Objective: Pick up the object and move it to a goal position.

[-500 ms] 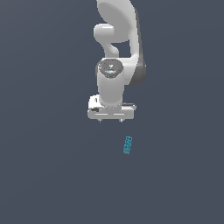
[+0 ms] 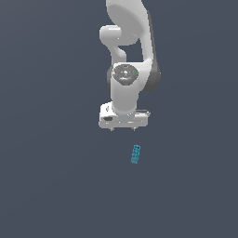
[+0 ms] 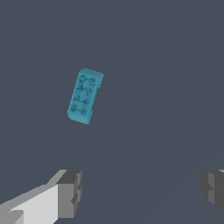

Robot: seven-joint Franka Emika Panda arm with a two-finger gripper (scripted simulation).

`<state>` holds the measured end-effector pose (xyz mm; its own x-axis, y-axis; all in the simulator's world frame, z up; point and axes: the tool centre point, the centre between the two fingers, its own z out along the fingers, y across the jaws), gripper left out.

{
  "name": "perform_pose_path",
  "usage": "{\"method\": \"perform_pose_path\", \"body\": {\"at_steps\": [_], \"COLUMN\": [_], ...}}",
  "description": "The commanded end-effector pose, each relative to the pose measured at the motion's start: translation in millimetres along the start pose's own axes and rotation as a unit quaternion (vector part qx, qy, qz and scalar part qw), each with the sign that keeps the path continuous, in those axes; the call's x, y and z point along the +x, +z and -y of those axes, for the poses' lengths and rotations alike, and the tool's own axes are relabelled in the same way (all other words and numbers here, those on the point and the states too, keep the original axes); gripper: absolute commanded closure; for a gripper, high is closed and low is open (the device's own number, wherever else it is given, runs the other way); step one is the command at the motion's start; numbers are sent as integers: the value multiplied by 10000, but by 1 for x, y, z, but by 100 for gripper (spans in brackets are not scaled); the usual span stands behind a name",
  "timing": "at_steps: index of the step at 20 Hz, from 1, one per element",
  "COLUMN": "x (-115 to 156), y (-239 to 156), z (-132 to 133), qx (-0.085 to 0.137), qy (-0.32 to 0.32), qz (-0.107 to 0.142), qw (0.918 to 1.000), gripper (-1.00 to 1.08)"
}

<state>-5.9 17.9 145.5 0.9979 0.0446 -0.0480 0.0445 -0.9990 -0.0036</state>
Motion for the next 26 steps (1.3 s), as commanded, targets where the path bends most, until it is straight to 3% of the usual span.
{"method": "perform_pose_path", "body": {"at_steps": [1, 12, 26], "x": [0, 13, 58], "y": [1, 10, 54], "z": [5, 12, 51], "qx": [11, 7, 12], "qy": [-68, 192, 1187], "qz": [8, -31, -189], "qw": [10000, 9998, 9927], "gripper": [-92, -92, -92]}}
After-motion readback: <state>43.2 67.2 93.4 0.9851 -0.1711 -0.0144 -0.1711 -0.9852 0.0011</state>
